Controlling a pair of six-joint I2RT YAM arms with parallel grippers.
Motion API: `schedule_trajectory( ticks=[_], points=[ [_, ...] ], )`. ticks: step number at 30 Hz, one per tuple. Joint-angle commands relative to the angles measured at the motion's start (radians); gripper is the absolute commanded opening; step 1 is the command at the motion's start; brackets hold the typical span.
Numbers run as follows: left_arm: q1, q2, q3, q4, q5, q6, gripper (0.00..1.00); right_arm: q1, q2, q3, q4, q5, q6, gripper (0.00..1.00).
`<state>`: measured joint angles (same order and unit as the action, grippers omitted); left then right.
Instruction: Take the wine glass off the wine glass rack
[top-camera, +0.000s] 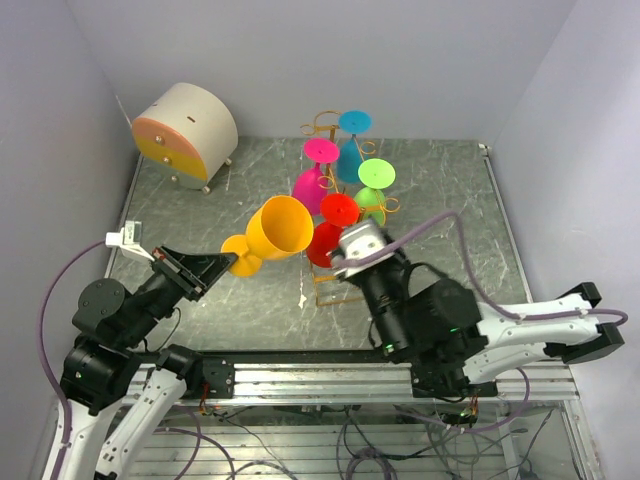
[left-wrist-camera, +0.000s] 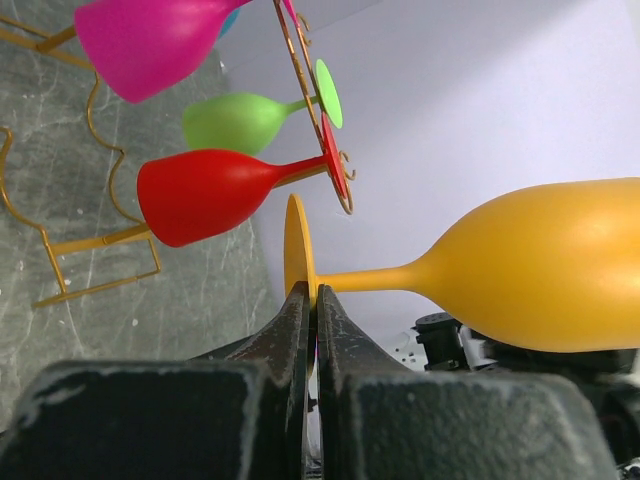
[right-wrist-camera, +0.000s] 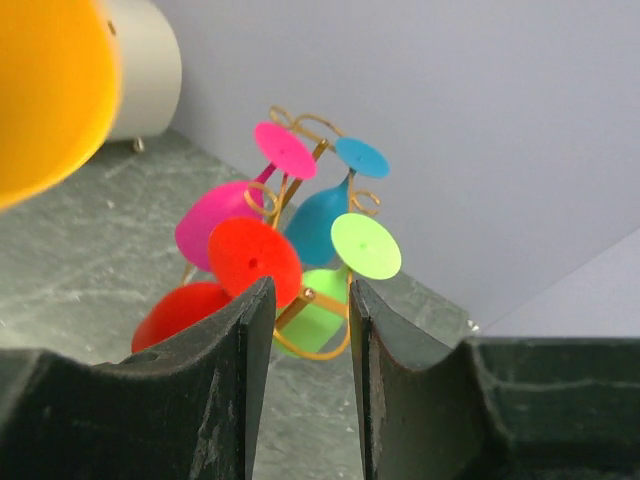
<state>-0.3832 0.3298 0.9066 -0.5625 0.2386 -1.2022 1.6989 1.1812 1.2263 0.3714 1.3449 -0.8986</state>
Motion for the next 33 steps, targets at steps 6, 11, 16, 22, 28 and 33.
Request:
schedule_trajectory(
  ticks=[6, 11, 16, 22, 28, 33],
  points=[
    [0.003, 0.034, -0.022, 0.106, 0.0, 0.085, 0.07, 0.459, -0.198, 0.306, -0.186, 0.017, 0.254, 0.35],
    [0.003, 0.09, -0.015, 0.122, 0.021, 0.129, 0.07, 0.459, -0.147, 0.362, 0.011, 0.093, -0.011, 0.35],
    [0.003, 0.104, 0.0, 0.105, 0.004, 0.142, 0.07, 0.234, 0.009, 0.32, 0.65, 0.067, -0.629, 0.36],
    [0.003, 0.079, 0.011, 0.065, -0.01, 0.135, 0.07, -0.406, 0.129, 0.446, 0.099, -0.101, -0.209, 0.43],
    [0.003, 0.041, 0.002, 0.056, -0.021, 0.119, 0.07, -0.75, 0.327, 0.84, -0.516, -0.221, 0.3, 0.44],
    [0.003, 0.03, 0.013, 0.039, -0.025, 0.131, 0.07, -0.88, 0.472, 1.101, -0.947, -0.441, 0.652, 0.45]
  ],
)
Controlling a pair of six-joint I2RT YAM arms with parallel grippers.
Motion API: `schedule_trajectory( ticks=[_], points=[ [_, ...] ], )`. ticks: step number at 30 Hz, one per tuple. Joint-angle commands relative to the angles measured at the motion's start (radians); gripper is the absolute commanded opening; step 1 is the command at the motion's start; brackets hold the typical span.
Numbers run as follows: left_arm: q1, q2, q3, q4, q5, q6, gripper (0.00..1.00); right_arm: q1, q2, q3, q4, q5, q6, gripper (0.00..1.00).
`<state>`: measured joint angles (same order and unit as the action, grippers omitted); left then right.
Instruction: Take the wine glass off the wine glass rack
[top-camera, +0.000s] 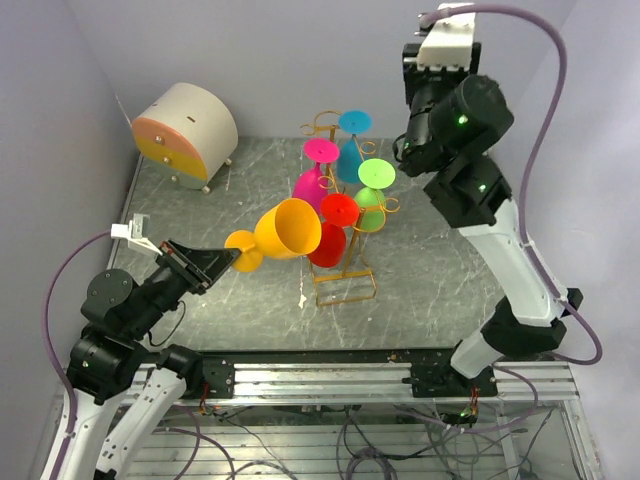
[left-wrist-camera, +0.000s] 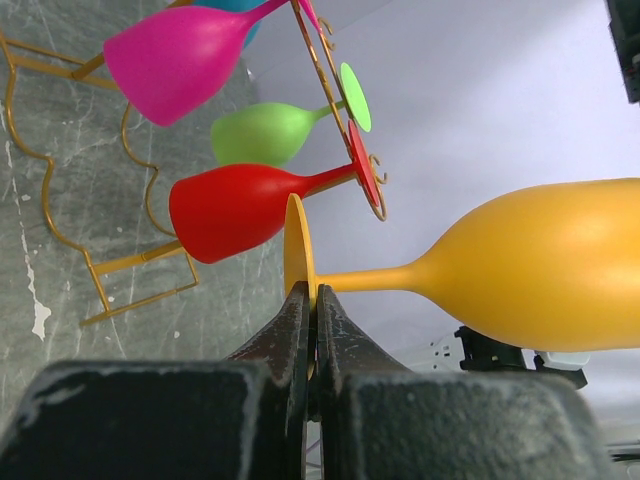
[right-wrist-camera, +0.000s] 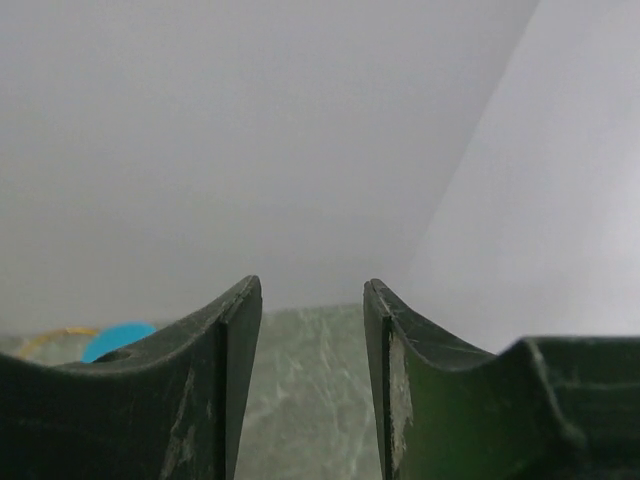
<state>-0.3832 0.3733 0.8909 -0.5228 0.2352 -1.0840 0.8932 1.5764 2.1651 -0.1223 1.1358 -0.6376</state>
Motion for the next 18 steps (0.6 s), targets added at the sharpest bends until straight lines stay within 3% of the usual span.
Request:
schedule_trajectory(
  ticks=[1, 4, 7, 11, 14, 15, 17, 18],
  points=[
    [0.003, -0.013, 0.032, -0.007, -0.024, 0.022, 0.07, -0.124, 0.085, 0.201, -0.544, -0.333, 0.476, 0.45],
    [0.003, -0.005, 0.044, -0.021, -0.031, 0.055, 0.07, -0.317, 0.072, 0.229, -0.765, -0.788, 0.707, 0.42],
    [0.004, 0.02, 0.048, -0.012, -0.02, 0.092, 0.07, -0.394, 0.009, 0.113, -0.821, -1.246, 0.796, 0.32],
    [0.003, 0.063, 0.048, 0.018, 0.025, 0.148, 0.07, -0.395, -0.102, -0.069, -0.815, -1.669, 0.843, 0.0],
    [0.003, 0.108, 0.069, 0.02, 0.052, 0.216, 0.07, -0.384, -0.223, -0.202, -0.766, -1.783, 0.858, 0.0],
    [0.003, 0.137, 0.084, 0.006, 0.055, 0.241, 0.07, -0.373, -0.251, -0.223, -0.768, -1.785, 0.858, 0.04],
    [0.003, 0.179, 0.113, -0.01, 0.06, 0.287, 0.07, -0.357, -0.291, -0.246, -0.788, -1.779, 0.856, 0.26],
    [0.003, 0.196, 0.127, -0.012, 0.061, 0.303, 0.07, -0.352, -0.313, -0.264, -0.785, -1.783, 0.857, 0.31]
  ],
)
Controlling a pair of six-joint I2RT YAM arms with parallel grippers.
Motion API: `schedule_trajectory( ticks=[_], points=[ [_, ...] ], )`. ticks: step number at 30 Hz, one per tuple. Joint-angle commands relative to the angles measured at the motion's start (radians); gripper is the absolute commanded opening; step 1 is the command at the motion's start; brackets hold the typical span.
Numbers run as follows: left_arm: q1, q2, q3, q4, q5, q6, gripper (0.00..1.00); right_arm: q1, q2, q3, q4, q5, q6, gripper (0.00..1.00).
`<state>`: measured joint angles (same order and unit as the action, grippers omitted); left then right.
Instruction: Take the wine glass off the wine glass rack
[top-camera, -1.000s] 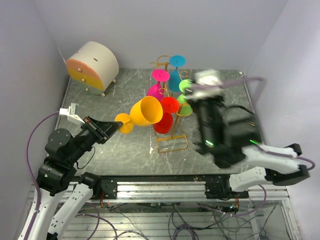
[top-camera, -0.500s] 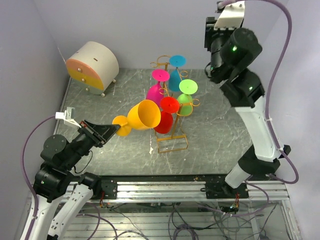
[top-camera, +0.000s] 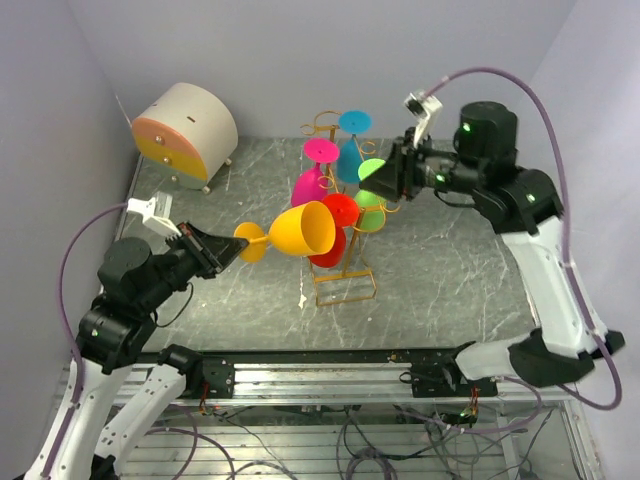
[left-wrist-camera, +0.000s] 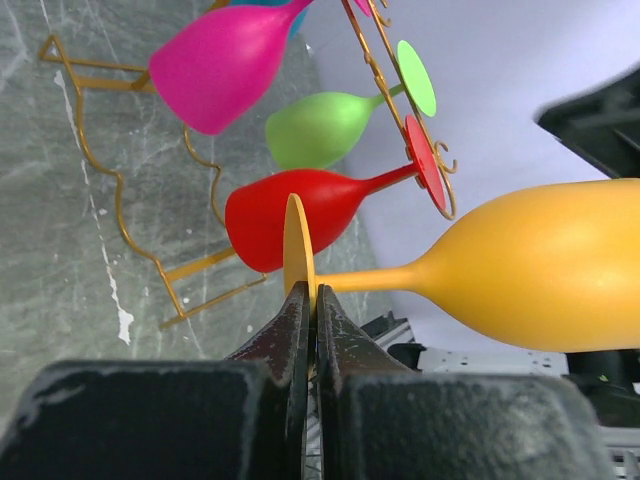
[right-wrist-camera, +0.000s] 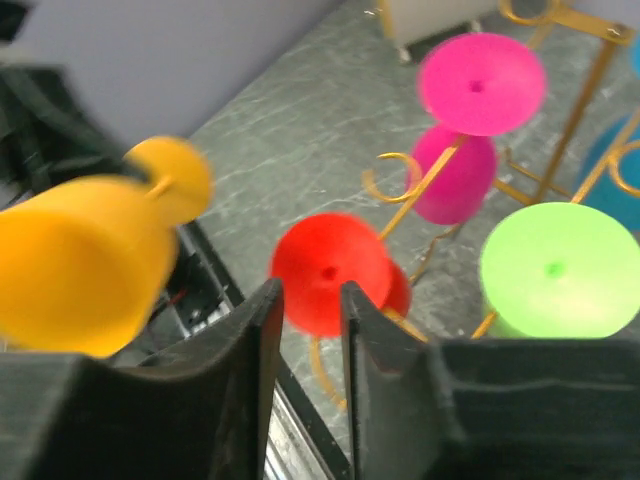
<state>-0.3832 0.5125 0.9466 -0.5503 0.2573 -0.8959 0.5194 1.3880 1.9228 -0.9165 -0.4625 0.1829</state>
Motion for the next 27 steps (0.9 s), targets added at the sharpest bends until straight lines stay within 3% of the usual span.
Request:
schedule_trajectory(
  ticks=[1, 6, 23, 27],
  points=[
    [0.003, 0.072, 0.082, 0.021, 0.044, 0.125, 0.07, 0.026, -0.144, -0.04, 0.019, -0.191, 0.039, 0.35],
    [0.003, 0.14, 0.127, 0.042, 0.071, 0.154, 0.07, 0.039, -0.159, -0.097, 0.038, -0.24, 0.035, 0.45],
    [0.003, 0.212, 0.222, 0.05, 0.092, 0.157, 0.07, 0.186, -0.067, -0.067, 0.096, -0.076, 0.037, 0.47],
    [0.003, 0.217, 0.233, 0.041, 0.095, 0.167, 0.07, 0.192, -0.079, -0.054, 0.086, 0.042, 0.044, 0.47]
  ],
)
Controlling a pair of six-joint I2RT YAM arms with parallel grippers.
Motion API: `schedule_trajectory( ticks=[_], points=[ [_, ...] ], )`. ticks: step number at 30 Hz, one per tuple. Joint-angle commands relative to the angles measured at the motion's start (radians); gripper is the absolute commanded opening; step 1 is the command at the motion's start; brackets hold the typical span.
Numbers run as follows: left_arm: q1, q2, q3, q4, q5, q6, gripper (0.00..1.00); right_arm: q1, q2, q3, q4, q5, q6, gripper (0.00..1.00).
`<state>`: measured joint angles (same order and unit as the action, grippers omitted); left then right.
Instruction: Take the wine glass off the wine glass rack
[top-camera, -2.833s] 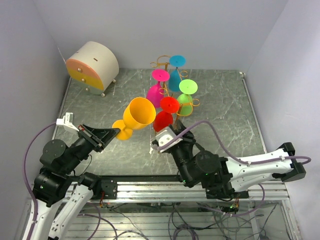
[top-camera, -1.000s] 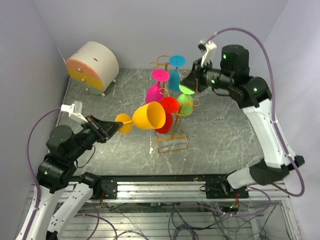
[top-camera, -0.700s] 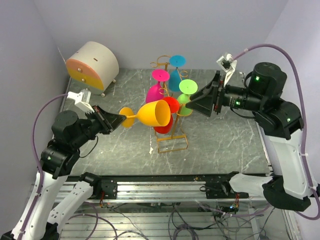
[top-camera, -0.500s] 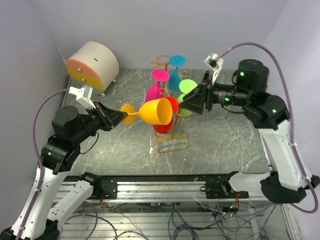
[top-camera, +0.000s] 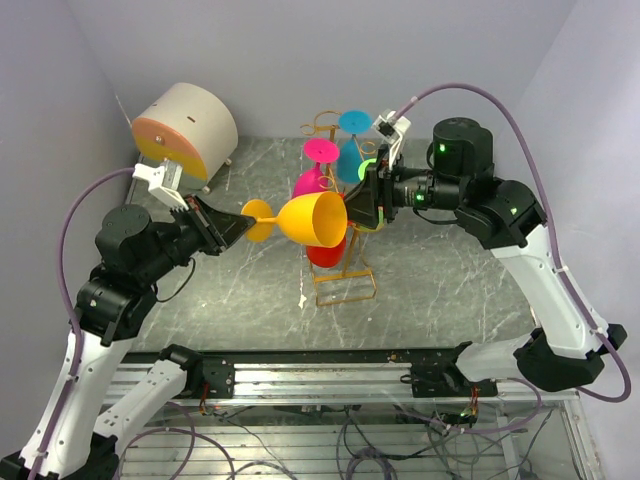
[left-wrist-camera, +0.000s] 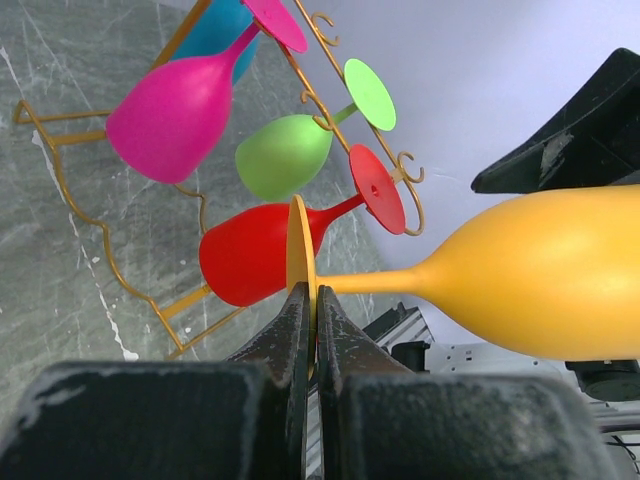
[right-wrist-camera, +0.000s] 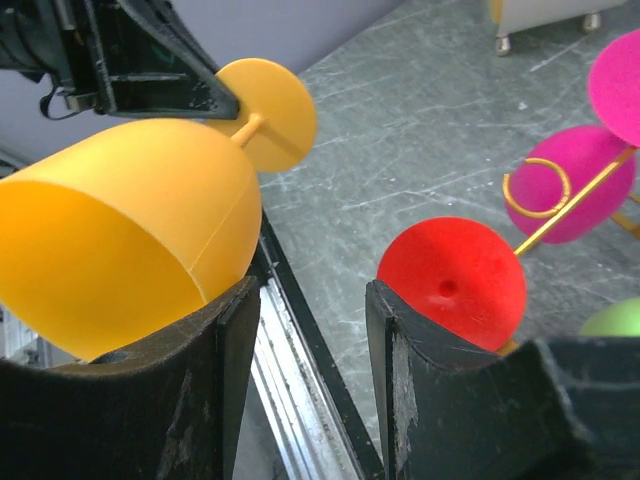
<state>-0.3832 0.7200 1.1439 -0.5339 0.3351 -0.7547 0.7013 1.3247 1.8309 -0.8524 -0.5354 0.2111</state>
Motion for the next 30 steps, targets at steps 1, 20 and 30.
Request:
schedule_trajectory(
  ticks=[1, 20, 30],
  points=[
    [0.003, 0.009, 0.037, 0.021, 0.016, 0.027, 0.07, 0.011, -0.018, 0.045, 0.014, 0.153, 0.016, 0.46],
    [0.003, 0.014, 0.055, 0.023, 0.015, 0.024, 0.07, 0.011, -0.076, 0.048, 0.054, 0.089, 0.034, 0.46],
    [0.003, 0.073, 0.097, 0.054, 0.049, 0.018, 0.07, 0.011, -0.039, 0.047, 0.064, 0.076, 0.033, 0.46]
  ],
)
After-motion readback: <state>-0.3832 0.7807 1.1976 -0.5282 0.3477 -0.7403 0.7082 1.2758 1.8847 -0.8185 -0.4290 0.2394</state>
